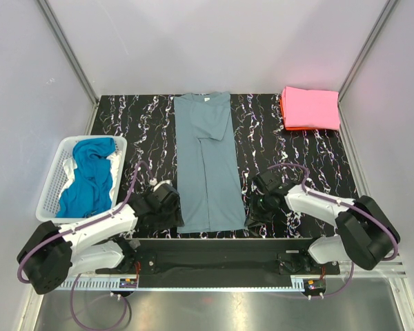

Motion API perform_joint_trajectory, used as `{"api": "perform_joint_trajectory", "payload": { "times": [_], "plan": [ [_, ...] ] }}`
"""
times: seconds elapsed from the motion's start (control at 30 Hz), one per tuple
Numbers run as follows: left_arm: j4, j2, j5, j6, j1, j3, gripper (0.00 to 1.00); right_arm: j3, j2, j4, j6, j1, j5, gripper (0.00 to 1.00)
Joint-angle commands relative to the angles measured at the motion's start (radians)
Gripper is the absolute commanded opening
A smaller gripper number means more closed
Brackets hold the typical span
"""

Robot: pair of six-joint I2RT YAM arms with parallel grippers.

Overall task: Fold and stack the t-shirts
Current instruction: Fold the tshirt

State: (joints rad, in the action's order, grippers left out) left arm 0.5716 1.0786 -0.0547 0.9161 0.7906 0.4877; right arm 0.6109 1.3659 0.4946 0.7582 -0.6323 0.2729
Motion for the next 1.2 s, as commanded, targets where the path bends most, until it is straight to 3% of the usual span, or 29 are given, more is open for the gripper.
{"api": "perform_joint_trajectory", "payload": {
  "times": [0.0,0.13,0.37,0.43,0.47,0.57,0.67,0.77,1.03,1.17],
  "plan": [
    [-0.039,0.003,0.025,-0.01,-0.004,-0.026,0.58,0.032,-0.059,0.068,-0.002,-0.006,-0.035,0.26],
    [-0.059,0.01,0.042,0.0,-0.005,-0.052,0.55,0.033,-0.067,0.078,0.001,-0.006,-0.041,0.35],
    [-0.084,0.004,0.049,0.006,-0.004,-0.075,0.45,-0.002,0.001,-0.017,0.007,-0.006,0.023,0.38],
    [-0.073,-0.002,0.049,0.009,-0.004,-0.077,0.36,-0.011,0.004,-0.027,0.006,-0.006,0.029,0.38],
    [-0.072,-0.003,0.049,0.012,-0.004,-0.077,0.23,-0.013,0.004,-0.03,0.006,-0.006,0.032,0.37],
    [-0.067,-0.02,0.049,0.018,-0.004,-0.078,0.08,-0.019,-0.01,-0.027,0.006,-0.006,0.032,0.34],
    [-0.079,-0.029,0.076,0.023,-0.004,-0.08,0.0,-0.022,-0.027,-0.03,0.015,-0.004,0.04,0.22],
    [-0.093,-0.028,0.096,0.023,-0.004,-0.081,0.0,-0.025,-0.05,-0.025,0.024,-0.006,0.055,0.01],
    [-0.148,-0.106,0.206,0.07,-0.001,-0.109,0.0,-0.04,-0.168,0.021,0.063,-0.01,0.055,0.0],
    [-0.148,-0.092,0.211,0.06,-0.016,-0.075,0.0,0.021,-0.143,0.045,0.03,-0.01,0.026,0.0]
  ]
}}
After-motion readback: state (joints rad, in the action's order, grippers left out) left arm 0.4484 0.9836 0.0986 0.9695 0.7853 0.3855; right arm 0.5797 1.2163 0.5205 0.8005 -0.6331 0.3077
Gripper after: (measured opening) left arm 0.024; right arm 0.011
